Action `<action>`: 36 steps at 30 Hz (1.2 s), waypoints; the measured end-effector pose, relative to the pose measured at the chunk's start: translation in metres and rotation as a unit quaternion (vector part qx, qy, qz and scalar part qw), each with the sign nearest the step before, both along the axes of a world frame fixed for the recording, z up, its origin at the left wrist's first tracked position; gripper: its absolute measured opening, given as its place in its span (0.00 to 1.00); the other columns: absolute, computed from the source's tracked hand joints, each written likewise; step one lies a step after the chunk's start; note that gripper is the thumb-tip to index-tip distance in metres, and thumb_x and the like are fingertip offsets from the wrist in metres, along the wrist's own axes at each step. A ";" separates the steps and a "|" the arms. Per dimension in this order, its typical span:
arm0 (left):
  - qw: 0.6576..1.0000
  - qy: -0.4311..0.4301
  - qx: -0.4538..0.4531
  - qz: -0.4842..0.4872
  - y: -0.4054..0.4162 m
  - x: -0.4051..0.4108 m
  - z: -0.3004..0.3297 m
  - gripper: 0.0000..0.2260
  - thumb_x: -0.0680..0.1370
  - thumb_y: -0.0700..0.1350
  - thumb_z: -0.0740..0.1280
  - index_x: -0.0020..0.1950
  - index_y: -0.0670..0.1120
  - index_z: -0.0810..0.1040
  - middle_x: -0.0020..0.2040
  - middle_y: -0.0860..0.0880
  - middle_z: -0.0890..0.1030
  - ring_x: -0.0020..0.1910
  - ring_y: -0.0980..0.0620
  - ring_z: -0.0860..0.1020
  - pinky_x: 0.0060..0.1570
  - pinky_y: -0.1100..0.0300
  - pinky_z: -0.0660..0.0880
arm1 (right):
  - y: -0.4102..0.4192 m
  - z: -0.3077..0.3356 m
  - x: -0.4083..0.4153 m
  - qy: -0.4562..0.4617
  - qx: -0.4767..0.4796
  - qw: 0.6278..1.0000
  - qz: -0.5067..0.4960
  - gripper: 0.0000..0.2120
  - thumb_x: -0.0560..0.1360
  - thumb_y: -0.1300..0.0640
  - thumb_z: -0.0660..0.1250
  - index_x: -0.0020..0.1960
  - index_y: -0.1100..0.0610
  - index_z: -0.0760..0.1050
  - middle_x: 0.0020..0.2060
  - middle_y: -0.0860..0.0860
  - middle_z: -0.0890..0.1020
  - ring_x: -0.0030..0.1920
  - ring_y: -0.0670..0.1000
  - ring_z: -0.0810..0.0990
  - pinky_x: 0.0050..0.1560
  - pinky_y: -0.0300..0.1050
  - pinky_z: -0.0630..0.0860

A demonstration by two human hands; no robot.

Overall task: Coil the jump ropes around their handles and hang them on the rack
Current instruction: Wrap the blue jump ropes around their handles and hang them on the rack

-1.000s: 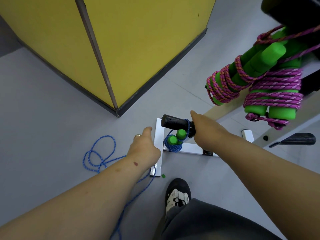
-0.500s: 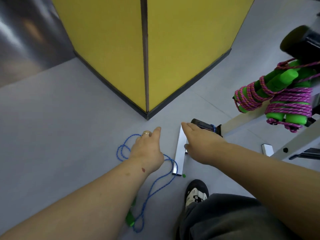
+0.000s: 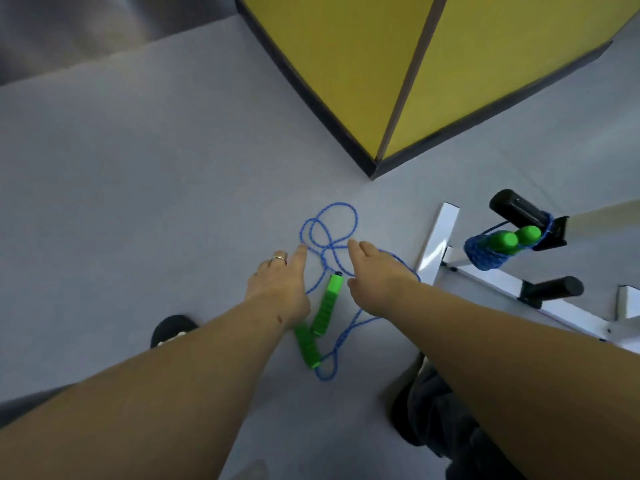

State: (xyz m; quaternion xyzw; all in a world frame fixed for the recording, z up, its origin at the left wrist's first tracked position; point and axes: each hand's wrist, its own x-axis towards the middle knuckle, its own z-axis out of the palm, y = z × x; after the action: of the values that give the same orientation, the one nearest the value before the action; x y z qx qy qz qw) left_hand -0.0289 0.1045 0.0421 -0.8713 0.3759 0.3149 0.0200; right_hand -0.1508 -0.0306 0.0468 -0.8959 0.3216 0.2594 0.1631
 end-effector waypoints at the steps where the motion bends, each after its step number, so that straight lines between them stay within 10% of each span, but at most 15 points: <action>1: 1.000 0.006 0.010 0.000 0.005 0.002 -0.009 0.43 0.74 0.47 0.68 0.83 0.54 0.48 0.78 0.45 0.61 0.74 0.41 0.66 0.69 0.47 0.67 | 0.005 -0.011 0.002 0.011 0.002 1.000 0.002 0.36 0.81 0.52 0.60 0.81 0.54 0.43 0.80 0.54 0.56 0.72 0.61 0.66 0.66 0.57 0.70; 11: 0.994 0.080 0.076 -0.017 0.022 -0.004 -0.090 0.44 0.76 0.47 0.68 0.83 0.58 0.44 0.81 0.42 0.55 0.78 0.39 0.60 0.73 0.45 0.63 | 0.036 -0.098 0.018 0.119 0.045 0.992 0.017 0.42 0.77 0.54 0.65 0.81 0.49 0.43 0.77 0.57 0.59 0.70 0.60 0.68 0.63 0.57 0.73; 25: 0.948 0.237 0.209 -0.018 0.028 0.003 -0.167 0.37 0.82 0.44 0.61 0.83 0.57 0.41 0.71 0.35 0.71 0.65 0.36 0.75 0.65 0.46 0.73 | 0.040 -0.176 0.035 0.212 0.139 0.967 0.023 0.38 0.75 0.54 0.66 0.78 0.39 0.50 0.66 0.59 0.69 0.60 0.62 0.74 0.58 0.60 0.77; 36: 0.927 0.309 0.185 0.104 0.010 -0.003 -0.169 0.24 0.85 0.38 0.55 0.82 0.43 0.57 0.80 0.39 0.63 0.76 0.41 0.66 0.71 0.54 0.64 | 0.050 -0.187 0.011 0.218 0.212 0.952 0.037 0.32 0.74 0.56 0.68 0.75 0.47 0.64 0.64 0.56 0.75 0.60 0.60 0.78 0.60 0.55 0.78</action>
State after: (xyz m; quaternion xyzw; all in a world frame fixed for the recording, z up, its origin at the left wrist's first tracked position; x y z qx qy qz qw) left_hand -0.0321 0.1143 -0.1273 -0.7461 0.2055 0.6326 0.0304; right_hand -0.1397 0.0197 -0.1402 -0.7735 0.2538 0.5167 0.2651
